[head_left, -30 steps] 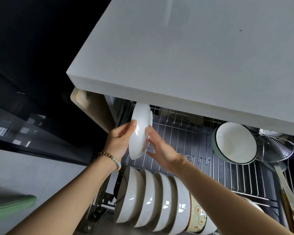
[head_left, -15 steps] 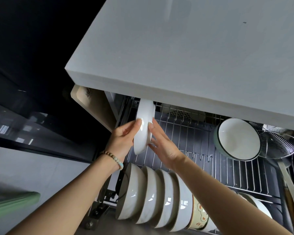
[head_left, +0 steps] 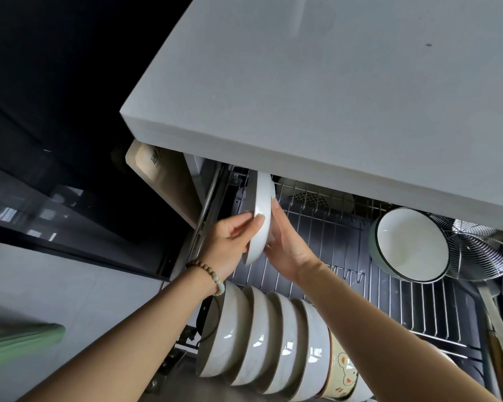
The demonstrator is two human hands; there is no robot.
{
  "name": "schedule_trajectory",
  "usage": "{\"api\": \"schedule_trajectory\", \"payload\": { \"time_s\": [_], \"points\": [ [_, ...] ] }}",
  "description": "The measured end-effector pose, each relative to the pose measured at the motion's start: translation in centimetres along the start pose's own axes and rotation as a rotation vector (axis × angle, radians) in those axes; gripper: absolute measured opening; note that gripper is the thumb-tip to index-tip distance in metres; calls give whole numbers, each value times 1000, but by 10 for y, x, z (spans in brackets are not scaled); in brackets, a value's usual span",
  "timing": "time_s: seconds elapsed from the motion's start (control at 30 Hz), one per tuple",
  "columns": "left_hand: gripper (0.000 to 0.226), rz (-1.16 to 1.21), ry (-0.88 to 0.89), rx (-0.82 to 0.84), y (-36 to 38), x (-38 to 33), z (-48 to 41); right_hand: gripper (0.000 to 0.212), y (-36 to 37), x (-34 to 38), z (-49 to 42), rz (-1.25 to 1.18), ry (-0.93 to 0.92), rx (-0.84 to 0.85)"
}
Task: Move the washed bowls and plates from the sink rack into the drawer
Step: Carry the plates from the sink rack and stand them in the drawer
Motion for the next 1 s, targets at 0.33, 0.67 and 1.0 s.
{"api": "schedule_trajectory", "payload": {
  "time_s": [0.33,0.67,1.0],
  "points": [
    [22,-18,45,100,-3,-4,8,68,-12,-5,9,-42,-45,21],
    [15,-3,4,38,-8,-6,-11,99,-6,-6,-6,-4,-15,-17],
    [20,-41,-36,49,-6,0,-17,64,-7,-2,-10,-43,16,-15]
  ]
}}
Point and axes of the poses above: each hand's wrist, its own z-axis away from the middle knuckle, its own y-axis out of the palm, x = y × z, the point moved 7 cm from there along -z, towards the middle knuckle, and after that the axes turned 12 degrees about -x, right-handed, at the moved point
